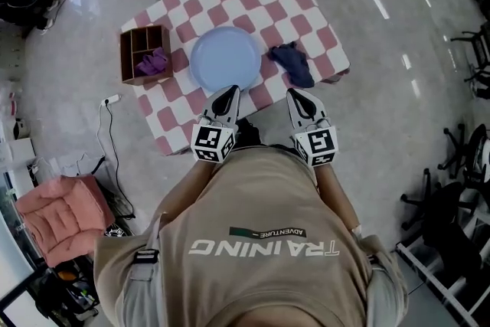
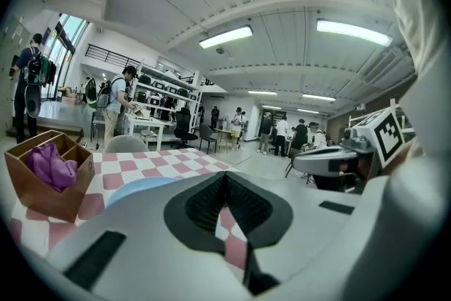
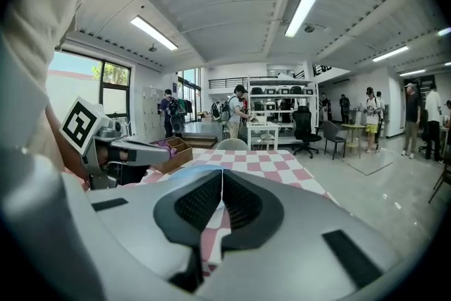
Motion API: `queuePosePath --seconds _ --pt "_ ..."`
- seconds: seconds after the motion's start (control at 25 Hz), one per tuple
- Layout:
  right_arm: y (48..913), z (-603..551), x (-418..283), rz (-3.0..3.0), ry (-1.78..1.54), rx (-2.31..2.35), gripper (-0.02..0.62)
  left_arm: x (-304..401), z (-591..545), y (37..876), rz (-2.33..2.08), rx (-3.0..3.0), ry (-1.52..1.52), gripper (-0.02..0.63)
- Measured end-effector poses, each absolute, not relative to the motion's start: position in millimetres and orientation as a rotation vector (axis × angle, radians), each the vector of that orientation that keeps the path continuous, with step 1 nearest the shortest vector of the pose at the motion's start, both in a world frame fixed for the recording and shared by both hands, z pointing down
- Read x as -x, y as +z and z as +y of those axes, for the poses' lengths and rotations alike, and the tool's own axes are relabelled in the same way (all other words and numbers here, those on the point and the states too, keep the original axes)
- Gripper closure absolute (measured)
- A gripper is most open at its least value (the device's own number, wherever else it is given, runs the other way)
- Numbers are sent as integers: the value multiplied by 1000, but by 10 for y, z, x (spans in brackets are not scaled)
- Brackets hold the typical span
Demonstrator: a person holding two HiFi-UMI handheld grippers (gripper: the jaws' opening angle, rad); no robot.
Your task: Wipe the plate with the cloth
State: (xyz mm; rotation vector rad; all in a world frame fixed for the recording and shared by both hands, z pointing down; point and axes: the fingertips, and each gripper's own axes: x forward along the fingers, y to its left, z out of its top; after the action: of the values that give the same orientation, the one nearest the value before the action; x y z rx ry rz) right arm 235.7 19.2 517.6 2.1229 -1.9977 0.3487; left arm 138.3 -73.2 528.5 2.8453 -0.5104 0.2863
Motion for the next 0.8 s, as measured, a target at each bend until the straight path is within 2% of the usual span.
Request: queuePosePath --seconds 0.36,0.8 --pt "5138 -595 -2360 -2061 322 -1986 577 -1210 -1416 5225 -648 -2803 226 594" --pt "5212 -1028 -2411 -2192 325 -1783 577 -909 -1676 5279 -901 -2674 187 594"
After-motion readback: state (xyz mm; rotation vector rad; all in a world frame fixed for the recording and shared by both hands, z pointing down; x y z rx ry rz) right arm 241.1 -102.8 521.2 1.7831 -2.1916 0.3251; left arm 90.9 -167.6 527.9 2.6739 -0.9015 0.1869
